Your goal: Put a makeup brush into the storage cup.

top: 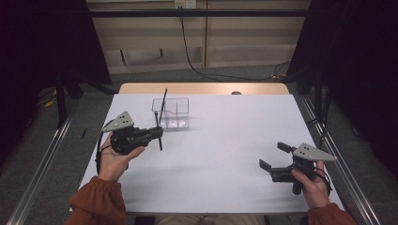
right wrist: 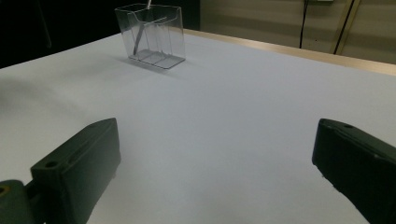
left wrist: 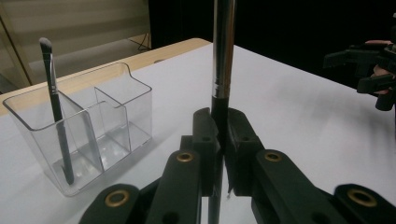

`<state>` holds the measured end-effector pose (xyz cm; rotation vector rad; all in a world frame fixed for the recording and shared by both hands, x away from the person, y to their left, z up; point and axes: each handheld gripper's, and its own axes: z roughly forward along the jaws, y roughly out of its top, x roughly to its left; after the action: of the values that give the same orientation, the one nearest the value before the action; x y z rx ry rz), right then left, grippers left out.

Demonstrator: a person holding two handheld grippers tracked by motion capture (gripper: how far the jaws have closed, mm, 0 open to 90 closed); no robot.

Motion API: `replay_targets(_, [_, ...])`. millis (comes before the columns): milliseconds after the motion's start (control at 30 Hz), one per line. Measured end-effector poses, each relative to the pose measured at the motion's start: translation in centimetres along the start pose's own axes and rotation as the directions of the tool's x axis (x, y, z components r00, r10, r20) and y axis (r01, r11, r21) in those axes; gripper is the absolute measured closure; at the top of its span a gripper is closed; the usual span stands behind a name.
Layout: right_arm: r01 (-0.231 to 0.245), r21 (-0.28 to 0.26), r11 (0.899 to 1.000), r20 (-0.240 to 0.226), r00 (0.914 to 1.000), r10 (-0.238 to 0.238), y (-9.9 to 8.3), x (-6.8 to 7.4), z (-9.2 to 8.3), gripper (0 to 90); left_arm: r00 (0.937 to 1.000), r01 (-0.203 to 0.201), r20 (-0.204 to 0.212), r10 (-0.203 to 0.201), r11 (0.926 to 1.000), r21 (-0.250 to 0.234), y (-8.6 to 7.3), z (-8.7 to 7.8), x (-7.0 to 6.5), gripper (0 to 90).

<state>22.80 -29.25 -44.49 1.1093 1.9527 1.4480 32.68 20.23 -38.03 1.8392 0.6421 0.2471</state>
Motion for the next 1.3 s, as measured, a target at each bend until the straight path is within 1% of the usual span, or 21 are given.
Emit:
replay_targets(67, [-0.015,0.0,1.0,0.008,0.9999,0.015,-0.2,-0.1,0.1,0.5,1.0,0.002,-0.005,-0.002,1.0,-0.004,0.1,0.0,0.2,84.1])
replay_targets(133, [-0.009,0.01,1.0,0.005,1.0,0.009,-0.5,-0.1,0.2,0.5,1.0,0.005,-0.007,-0.005,1.0,-0.002,0.3,-0.1,0.5,84.1])
replay_targets(200, [-0.013,0.014,1.0,0.005,0.9999,0.013,-0.6,-0.1,0.4,0.5,0.9999,0.006,-0.014,-0.006,1.0,-0.004,0.5,-0.2,0.7,84.1])
replay_targets(267, [-0.009,0.01,1.0,0.012,0.9999,0.009,-0.6,-0.1,0.4,0.2,0.9998,0.007,-0.019,-0.007,0.9999,-0.01,0.8,-0.3,0.9,84.1])
replay_targets(300, [-0.014,0.001,1.0,0.018,0.9997,0.014,-0.6,0.0,0.3,0.0,0.9998,0.007,-0.018,-0.007,0.9999,-0.012,1.0,-0.4,1.1,84.1])
replay_targets(367, [-0.019,-0.002,1.0,0.014,0.9997,0.019,-0.6,0.0,0.3,0.0,0.9995,0.006,-0.03,-0.006,0.9999,-0.014,1.3,-0.4,1.2,84.1])
replay_targets(467, [-0.017,-0.005,1.0,0.015,0.9997,0.017,-0.7,0.0,0.2,0.0,0.9994,0.007,-0.035,-0.008,0.9996,-0.026,1.8,-0.5,1.6,84.1])
replay_targets(600, [-0.022,-0.006,1.0,0.009,0.9997,0.022,-0.7,0.1,0.3,0.0,0.9985,0.007,-0.054,-0.009,0.9997,-0.025,2.3,-0.5,2.1,84.1])
replay_targets(633, [-0.021,-0.005,1.0,0.007,0.9998,0.021,-0.7,0.1,0.3,0.0,0.9984,0.01,-0.056,-0.012,0.9994,-0.032,2.4,-0.4,2.3,84.1])
replay_targets(700, [-0.014,-0.003,1.0,0.005,0.9999,0.014,-0.8,0.2,0.3,0.0,0.9979,0.007,-0.064,-0.008,0.9998,-0.02,2.6,-0.2,2.6,84.1])
replay_targets(767, [-0.018,-0.002,1.0,0.001,0.9998,0.018,-0.8,0.2,0.4,0.0,0.9974,0.008,-0.071,-0.01,0.9998,-0.019,2.9,-0.1,3.0,84.1])
replay_targets(967, [-0.016,-0.005,1.0,0.0,0.9999,0.016,-0.8,0.2,0.4,0.0,0.995,0.006,-0.099,-0.009,0.9995,-0.032,3.8,0.2,3.8,84.2])
replay_targets(1033, [-0.02,0.0,1.0,-0.011,0.9997,0.02,-0.8,0.2,0.4,0.0,0.9946,0.008,-0.103,-0.012,0.9993,-0.036,3.9,0.3,4.0,84.1])
replay_targets(1200, [-0.014,0.003,1.0,-0.011,0.9998,0.014,-0.8,0.3,0.4,0.0,0.9911,0.004,-0.133,-0.009,0.9994,-0.035,4.7,0.9,4.7,84.1])
replay_targets(1233, [-0.014,0.003,1.0,-0.013,0.9998,0.014,-0.8,0.3,0.4,0.0,0.9911,0.009,-0.132,-0.015,0.9989,-0.045,5.0,0.9,4.9,84.1])
replay_targets(1300, [-0.015,0.001,1.0,-0.013,0.9998,0.015,-0.8,0.3,0.4,0.0,0.9912,0.003,-0.132,-0.01,0.9988,-0.049,5.4,0.9,4.9,84.1])
